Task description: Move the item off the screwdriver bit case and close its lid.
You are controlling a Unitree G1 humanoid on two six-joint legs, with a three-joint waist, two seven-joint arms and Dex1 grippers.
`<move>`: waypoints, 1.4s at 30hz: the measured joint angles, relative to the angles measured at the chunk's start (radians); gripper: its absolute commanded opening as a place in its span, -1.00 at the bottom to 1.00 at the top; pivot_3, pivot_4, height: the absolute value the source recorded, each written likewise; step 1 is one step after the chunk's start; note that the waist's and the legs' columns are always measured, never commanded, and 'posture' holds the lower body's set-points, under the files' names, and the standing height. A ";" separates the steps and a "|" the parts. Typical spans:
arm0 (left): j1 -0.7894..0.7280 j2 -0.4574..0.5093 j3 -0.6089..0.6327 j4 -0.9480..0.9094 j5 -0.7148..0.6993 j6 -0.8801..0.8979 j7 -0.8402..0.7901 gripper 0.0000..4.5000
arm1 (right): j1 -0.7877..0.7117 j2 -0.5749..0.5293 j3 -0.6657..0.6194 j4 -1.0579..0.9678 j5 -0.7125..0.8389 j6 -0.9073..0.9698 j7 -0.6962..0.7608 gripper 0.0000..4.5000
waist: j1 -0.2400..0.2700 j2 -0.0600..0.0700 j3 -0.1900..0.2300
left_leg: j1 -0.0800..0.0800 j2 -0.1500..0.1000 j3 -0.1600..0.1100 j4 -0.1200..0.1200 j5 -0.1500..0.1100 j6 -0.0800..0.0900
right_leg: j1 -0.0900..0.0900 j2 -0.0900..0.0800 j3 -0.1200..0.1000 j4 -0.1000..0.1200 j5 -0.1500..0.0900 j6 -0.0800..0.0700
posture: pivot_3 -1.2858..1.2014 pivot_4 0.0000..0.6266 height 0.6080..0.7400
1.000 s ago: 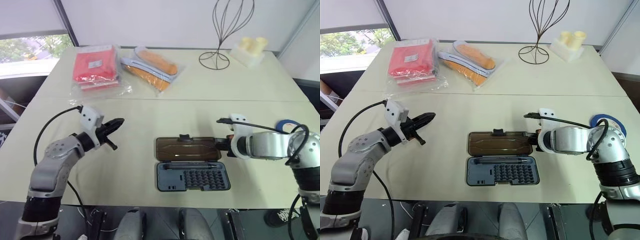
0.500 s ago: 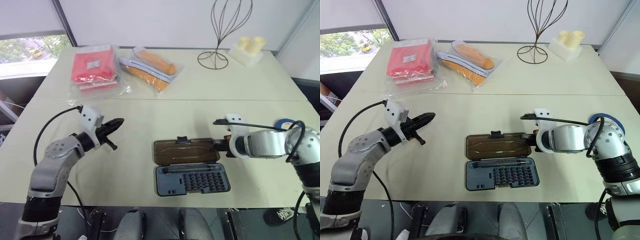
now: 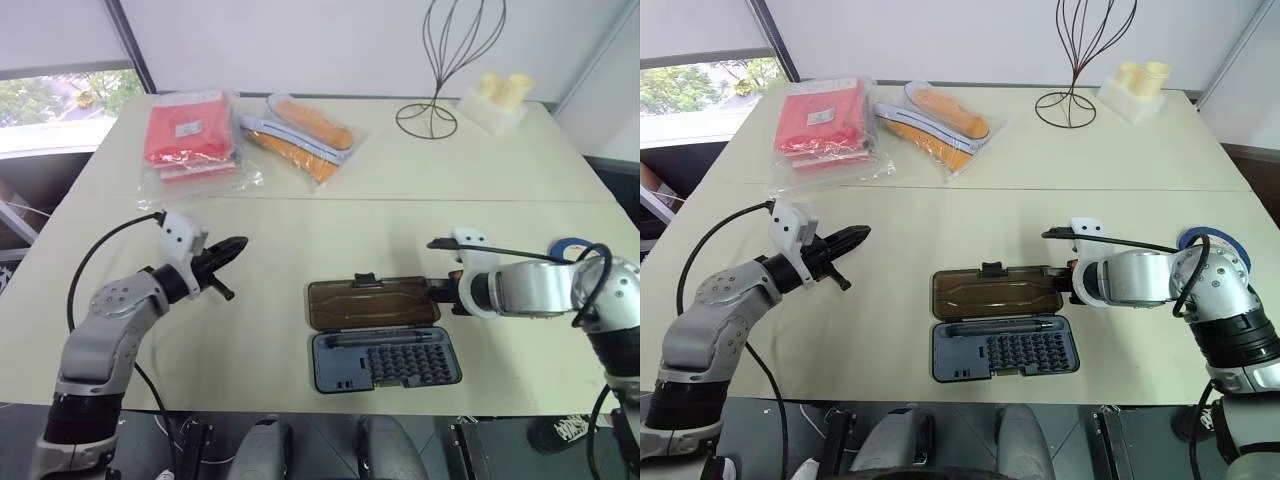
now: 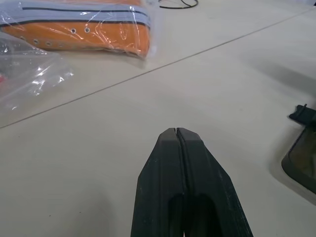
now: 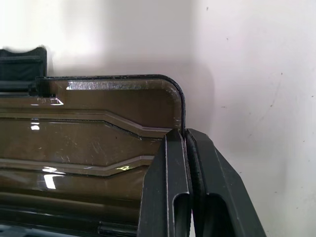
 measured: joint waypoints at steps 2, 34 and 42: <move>0.000 0.000 0.000 0.000 0.001 0.000 -0.001 -1.00 | 0.008 0.000 -0.007 -0.005 0.000 -0.002 -0.008 -0.99 | 0.000 0.000 0.000 | 0.000 0.000 0.000 0.000 0.000 0.000 | 0.000 0.000 0.000 0.000 0.000 0.000 | 0.03 -0.52 1.00; -0.036 0.025 -0.045 -0.044 -0.083 0.070 -0.143 -1.00 | -0.185 -0.068 0.026 -0.071 -0.182 0.003 0.203 0.99 | -0.001 0.003 0.002 | -0.002 0.000 0.001 0.000 0.000 0.000 | -0.002 0.000 0.000 0.000 0.000 0.000 | 0.03 -0.52 1.00; -0.081 0.026 -0.194 -0.124 -0.152 0.156 -0.257 -1.00 | -0.192 -0.046 0.050 -0.205 -0.712 -0.123 0.658 0.99 | 0.001 0.003 0.002 | -0.002 -0.002 0.001 0.000 0.000 0.000 | -0.003 -0.001 0.000 0.000 0.000 0.000 | 0.03 -0.52 1.00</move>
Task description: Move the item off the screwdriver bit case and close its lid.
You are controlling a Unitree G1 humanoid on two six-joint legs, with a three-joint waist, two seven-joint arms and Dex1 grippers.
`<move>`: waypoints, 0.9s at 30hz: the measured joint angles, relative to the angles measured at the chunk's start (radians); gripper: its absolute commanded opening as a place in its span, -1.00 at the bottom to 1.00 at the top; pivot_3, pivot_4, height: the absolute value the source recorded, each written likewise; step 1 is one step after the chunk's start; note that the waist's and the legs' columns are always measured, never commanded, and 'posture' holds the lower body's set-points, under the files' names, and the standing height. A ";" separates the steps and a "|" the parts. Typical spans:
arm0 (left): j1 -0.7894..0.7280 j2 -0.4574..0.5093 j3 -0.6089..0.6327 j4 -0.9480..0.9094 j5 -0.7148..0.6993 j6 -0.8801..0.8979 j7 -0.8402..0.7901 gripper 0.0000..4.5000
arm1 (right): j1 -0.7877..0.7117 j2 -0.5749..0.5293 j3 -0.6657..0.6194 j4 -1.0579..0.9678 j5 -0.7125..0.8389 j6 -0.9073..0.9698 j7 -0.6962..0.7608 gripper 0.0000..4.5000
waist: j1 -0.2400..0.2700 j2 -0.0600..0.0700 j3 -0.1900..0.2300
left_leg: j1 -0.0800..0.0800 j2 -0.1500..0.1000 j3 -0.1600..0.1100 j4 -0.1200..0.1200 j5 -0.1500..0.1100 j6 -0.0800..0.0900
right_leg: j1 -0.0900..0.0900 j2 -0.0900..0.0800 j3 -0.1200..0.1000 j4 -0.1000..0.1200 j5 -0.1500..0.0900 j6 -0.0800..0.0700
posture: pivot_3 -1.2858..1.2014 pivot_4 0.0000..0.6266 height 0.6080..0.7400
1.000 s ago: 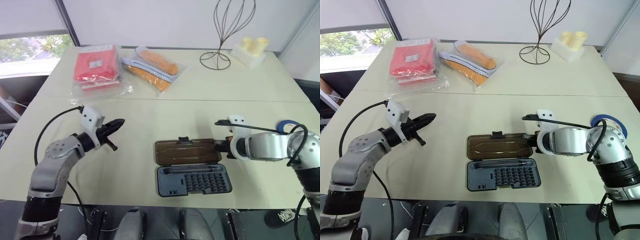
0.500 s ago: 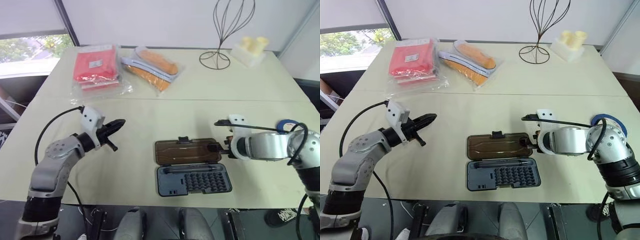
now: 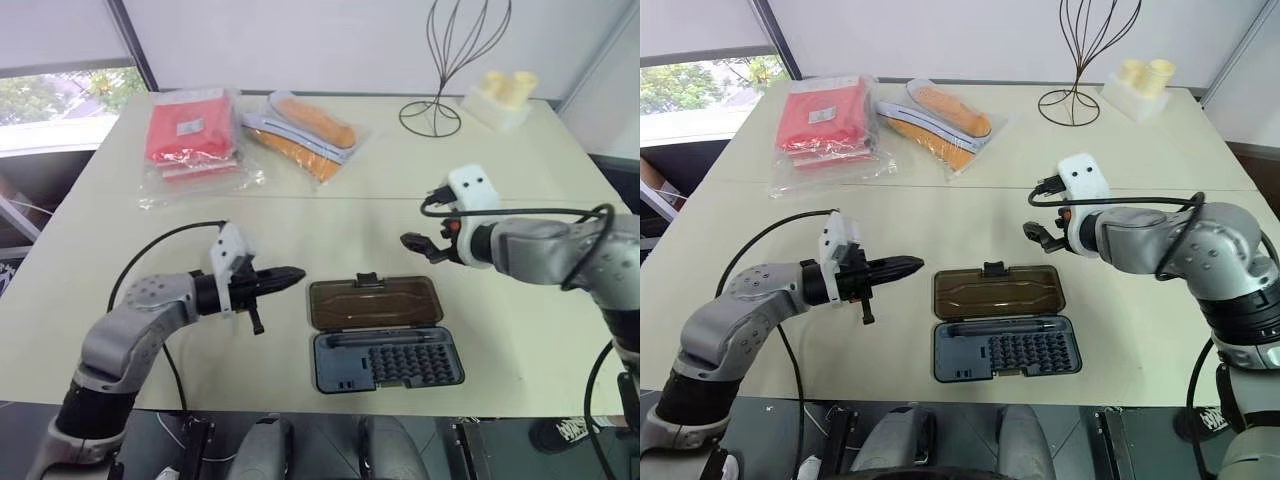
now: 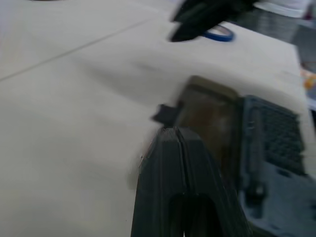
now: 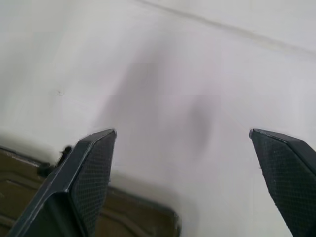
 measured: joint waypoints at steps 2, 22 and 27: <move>-0.028 -0.001 -0.051 -0.003 -0.004 0.017 -0.040 -1.00 | 0.031 0.014 0.000 -0.033 -0.112 -0.082 0.119 0.99 | 0.000 0.000 0.000 | 0.000 0.000 0.000 0.000 0.000 0.000 | 0.000 0.001 0.000 0.000 0.000 0.000 | 0.03 -0.52 1.00; 0.013 0.142 -0.274 0.026 0.105 -0.078 -0.339 -1.00 | 0.258 0.036 0.041 -0.125 -0.659 -0.261 0.688 0.99 | 0.001 0.001 0.001 | 0.001 0.000 0.000 0.000 0.000 0.000 | 0.000 0.000 0.000 0.001 0.000 0.000 | 0.03 -0.52 1.00; 0.017 0.124 -0.284 0.048 0.135 -0.101 -0.346 -1.00 | 0.261 0.006 0.015 -0.127 -0.710 -0.263 0.782 0.99 | 0.000 0.001 0.001 | 0.001 0.000 0.000 0.000 0.000 0.000 | 0.000 0.000 0.000 0.001 0.000 0.000 | 0.03 -0.52 1.00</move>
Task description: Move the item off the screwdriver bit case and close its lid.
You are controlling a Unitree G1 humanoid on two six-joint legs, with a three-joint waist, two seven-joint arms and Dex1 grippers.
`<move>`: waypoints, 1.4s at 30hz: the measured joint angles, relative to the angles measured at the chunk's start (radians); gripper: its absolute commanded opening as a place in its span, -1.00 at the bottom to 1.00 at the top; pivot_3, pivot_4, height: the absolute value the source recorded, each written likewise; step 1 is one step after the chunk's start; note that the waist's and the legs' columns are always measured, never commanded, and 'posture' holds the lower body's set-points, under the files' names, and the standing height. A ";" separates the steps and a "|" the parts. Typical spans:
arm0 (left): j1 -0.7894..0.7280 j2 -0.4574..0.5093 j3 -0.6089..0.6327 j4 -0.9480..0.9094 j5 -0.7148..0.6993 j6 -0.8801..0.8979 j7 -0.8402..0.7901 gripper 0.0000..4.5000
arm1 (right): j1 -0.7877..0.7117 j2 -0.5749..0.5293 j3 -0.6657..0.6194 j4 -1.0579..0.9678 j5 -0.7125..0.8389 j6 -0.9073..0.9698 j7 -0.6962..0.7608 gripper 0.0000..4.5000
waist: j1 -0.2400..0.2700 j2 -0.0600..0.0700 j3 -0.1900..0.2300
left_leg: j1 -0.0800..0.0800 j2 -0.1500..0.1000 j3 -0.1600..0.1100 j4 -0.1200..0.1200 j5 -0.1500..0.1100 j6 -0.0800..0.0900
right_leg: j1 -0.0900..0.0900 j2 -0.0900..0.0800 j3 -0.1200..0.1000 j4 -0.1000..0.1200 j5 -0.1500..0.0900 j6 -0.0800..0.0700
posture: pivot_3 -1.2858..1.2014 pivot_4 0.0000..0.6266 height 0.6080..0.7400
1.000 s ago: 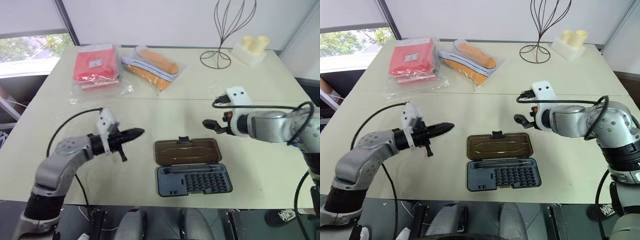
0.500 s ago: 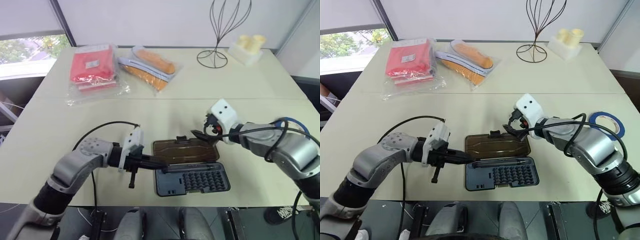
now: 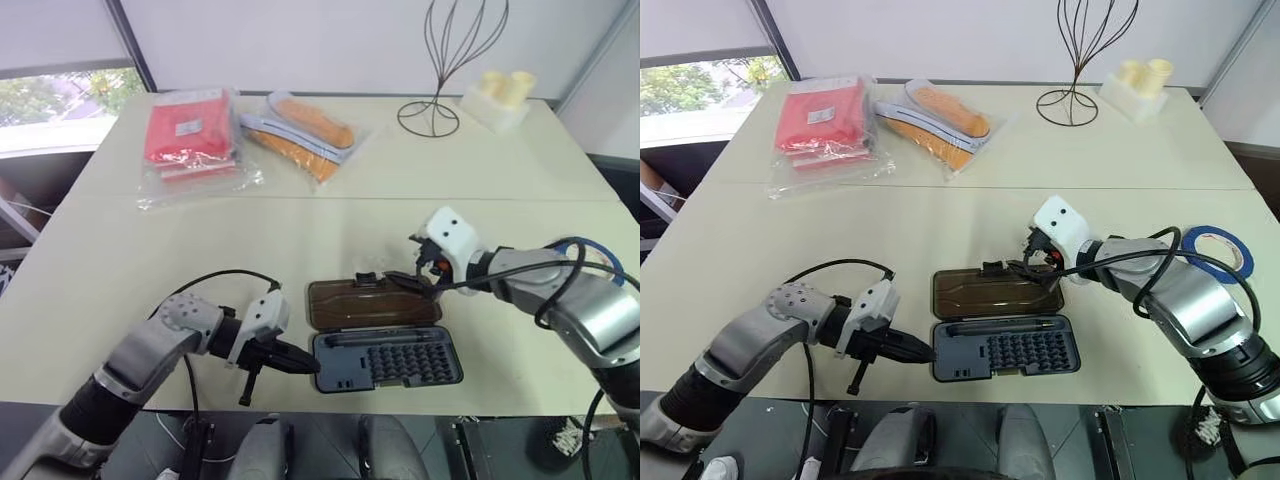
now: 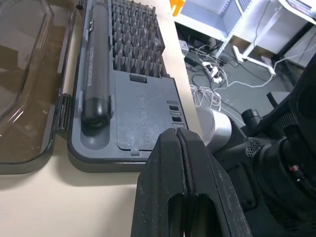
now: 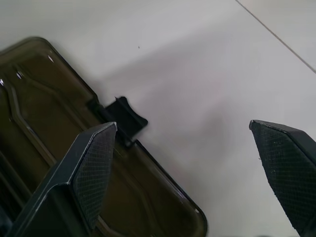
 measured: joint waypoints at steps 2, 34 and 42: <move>0.003 -0.014 -0.004 0.002 0.009 -0.003 0.003 -1.00 | 0.000 -0.001 -0.011 -0.001 -0.016 0.000 0.029 0.99 | -0.001 0.000 0.000 | 0.000 0.000 0.000 0.000 0.000 0.000 | 0.000 0.000 0.000 0.000 0.000 0.000 | 0.03 -0.52 1.00; 0.037 -0.168 -0.060 0.068 0.107 -0.088 0.118 -1.00 | -0.118 0.108 0.080 0.388 -0.349 -0.280 0.437 0.99 | -0.001 0.001 0.000 | 0.002 0.000 0.001 0.001 0.002 -0.004 | 0.002 0.000 0.000 0.001 0.000 0.000 | 0.03 -0.52 1.00; 0.047 -0.165 -0.059 0.064 0.107 -0.102 0.127 -1.00 | -0.139 0.159 0.092 0.481 -0.429 -0.351 0.469 0.99 | -0.002 0.001 -0.001 | 0.003 0.000 0.000 0.001 0.003 -0.005 | 0.002 0.000 0.000 0.001 0.000 0.000 | 0.03 -0.52 1.00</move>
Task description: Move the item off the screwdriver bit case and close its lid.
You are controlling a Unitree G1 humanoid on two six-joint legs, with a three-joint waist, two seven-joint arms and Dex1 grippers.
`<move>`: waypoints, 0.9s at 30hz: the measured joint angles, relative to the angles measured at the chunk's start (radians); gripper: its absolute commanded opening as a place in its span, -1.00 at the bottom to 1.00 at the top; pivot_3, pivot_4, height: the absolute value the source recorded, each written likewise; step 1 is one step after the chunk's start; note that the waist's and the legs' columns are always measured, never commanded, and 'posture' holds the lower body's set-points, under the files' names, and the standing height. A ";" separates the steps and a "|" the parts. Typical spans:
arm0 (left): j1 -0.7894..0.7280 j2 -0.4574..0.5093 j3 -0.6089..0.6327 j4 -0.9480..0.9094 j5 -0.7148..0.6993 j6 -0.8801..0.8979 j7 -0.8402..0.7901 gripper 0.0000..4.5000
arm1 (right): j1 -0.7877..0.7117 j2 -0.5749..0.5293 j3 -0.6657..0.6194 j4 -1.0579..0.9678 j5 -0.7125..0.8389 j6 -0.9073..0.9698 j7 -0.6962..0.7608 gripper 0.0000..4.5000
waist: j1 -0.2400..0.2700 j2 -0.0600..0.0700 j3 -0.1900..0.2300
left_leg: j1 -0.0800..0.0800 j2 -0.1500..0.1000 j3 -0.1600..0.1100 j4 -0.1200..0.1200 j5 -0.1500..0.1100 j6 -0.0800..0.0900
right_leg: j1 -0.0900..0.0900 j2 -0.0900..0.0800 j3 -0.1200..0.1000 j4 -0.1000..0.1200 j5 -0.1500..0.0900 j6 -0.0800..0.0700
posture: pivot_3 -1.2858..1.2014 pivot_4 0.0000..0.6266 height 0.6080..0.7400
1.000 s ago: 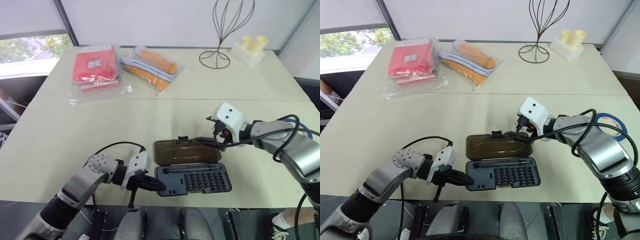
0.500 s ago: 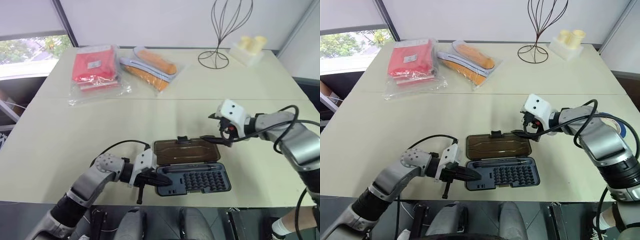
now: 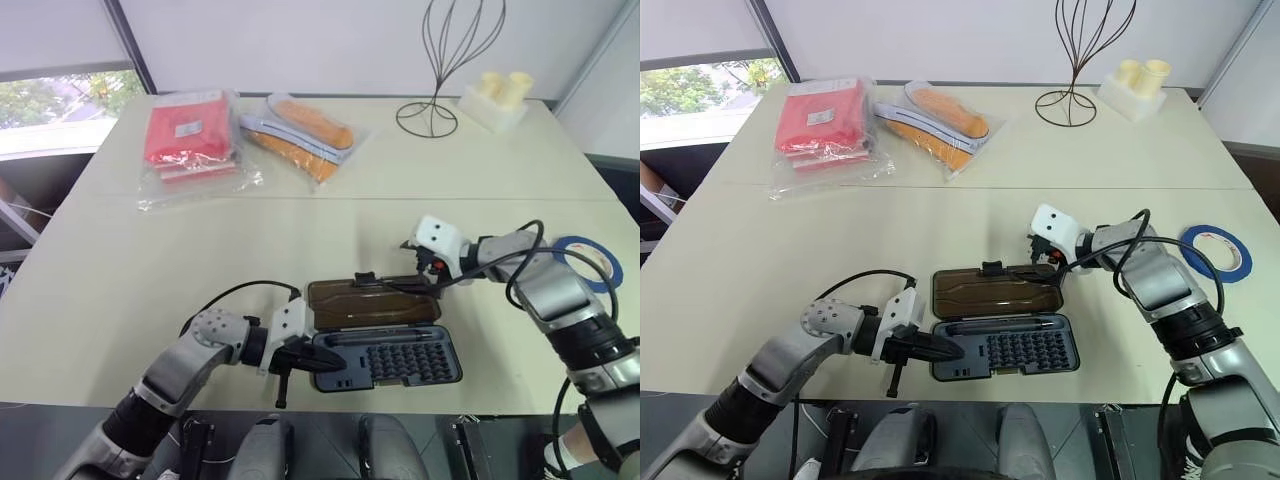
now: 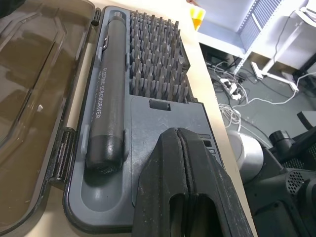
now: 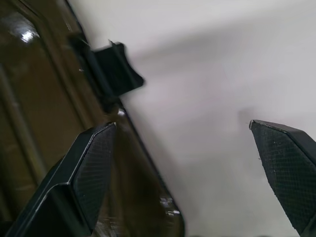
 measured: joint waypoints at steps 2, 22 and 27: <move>0.001 0.001 0.000 0.000 0.000 -0.003 0.001 -1.00 | -0.002 0.010 0.001 0.019 -0.016 -0.012 0.006 0.99 | 0.000 0.000 0.000 | 0.000 0.000 0.000 0.000 0.000 0.000 | 0.000 0.000 0.000 0.000 0.000 0.000 | 0.03 -0.52 1.00; 0.027 0.004 0.001 -0.011 0.010 -0.024 0.040 -1.00 | -0.024 0.031 0.015 0.080 -0.100 -0.097 0.125 0.17 | -0.001 0.000 0.000 | 0.013 0.000 0.000 -0.002 -0.002 0.004 | 0.012 0.000 0.000 0.000 0.000 0.000 | 0.03 -0.52 1.00; 0.030 0.005 0.002 -0.014 0.013 -0.024 0.048 -1.00 | -0.032 0.043 0.020 0.097 -0.106 -0.113 0.160 -0.69 | -0.002 0.000 0.000 | 0.014 0.000 0.000 -0.001 -0.002 0.004 | 0.013 0.000 0.000 0.000 0.000 0.000 | 0.03 -0.52 1.00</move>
